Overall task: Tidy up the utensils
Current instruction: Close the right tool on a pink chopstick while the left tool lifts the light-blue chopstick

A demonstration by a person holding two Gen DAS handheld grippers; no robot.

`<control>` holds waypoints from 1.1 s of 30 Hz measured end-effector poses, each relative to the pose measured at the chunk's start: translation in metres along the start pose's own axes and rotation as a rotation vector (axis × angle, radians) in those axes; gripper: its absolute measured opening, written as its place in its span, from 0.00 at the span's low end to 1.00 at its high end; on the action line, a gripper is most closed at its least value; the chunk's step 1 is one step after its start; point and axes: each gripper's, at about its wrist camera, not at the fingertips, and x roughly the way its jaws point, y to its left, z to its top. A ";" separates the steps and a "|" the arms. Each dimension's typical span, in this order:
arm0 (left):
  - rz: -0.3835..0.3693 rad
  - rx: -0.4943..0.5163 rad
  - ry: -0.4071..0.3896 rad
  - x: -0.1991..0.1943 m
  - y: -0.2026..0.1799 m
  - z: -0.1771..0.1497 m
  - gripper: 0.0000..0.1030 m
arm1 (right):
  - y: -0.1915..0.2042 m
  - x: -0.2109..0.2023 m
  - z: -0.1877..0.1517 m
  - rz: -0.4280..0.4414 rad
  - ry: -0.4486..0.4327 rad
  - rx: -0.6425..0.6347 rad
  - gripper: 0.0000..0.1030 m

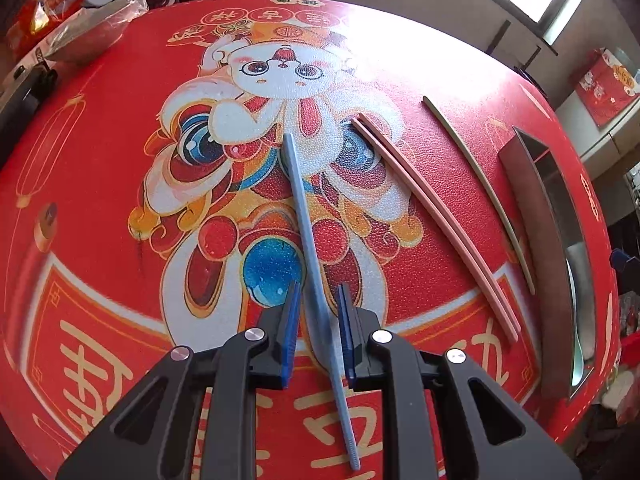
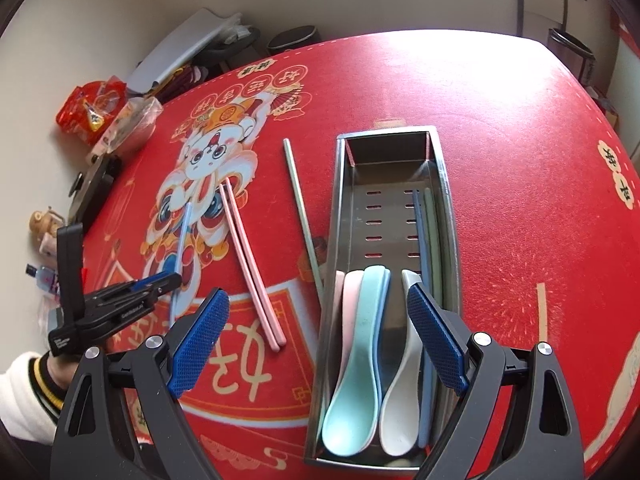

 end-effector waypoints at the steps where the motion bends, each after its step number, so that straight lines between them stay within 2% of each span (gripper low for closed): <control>1: 0.008 0.008 -0.002 0.000 -0.002 0.000 0.15 | 0.002 0.001 0.001 0.003 0.003 -0.016 0.85; 3: 0.018 0.007 -0.009 0.000 -0.002 0.001 0.13 | 0.010 0.004 0.005 -0.002 0.012 -0.068 0.85; 4: 0.017 0.004 -0.015 0.000 -0.003 -0.001 0.13 | 0.014 0.007 0.007 -0.005 0.017 -0.097 0.80; 5: 0.016 0.003 -0.020 0.000 -0.003 -0.001 0.13 | 0.019 0.010 0.009 -0.004 0.028 -0.125 0.68; 7: 0.012 0.004 -0.026 0.001 -0.003 0.000 0.13 | 0.028 0.020 0.013 -0.007 0.063 -0.174 0.62; 9: 0.003 0.004 -0.030 0.000 -0.003 0.000 0.13 | 0.039 0.031 0.017 -0.004 0.087 -0.233 0.51; 11: -0.003 0.009 -0.034 -0.001 -0.003 -0.004 0.13 | 0.052 0.045 0.021 -0.013 0.122 -0.299 0.36; 14: -0.012 0.016 -0.043 -0.002 -0.002 -0.004 0.13 | 0.068 0.071 0.025 -0.029 0.170 -0.366 0.24; 17: -0.027 0.011 -0.050 -0.003 -0.001 -0.006 0.13 | 0.079 0.091 0.029 -0.035 0.201 -0.394 0.21; 27: -0.038 0.016 -0.054 -0.002 0.002 -0.006 0.13 | 0.093 0.128 0.027 -0.101 0.279 -0.432 0.21; 33: -0.035 0.018 -0.055 -0.002 0.002 -0.006 0.13 | 0.091 0.135 0.028 -0.144 0.264 -0.425 0.21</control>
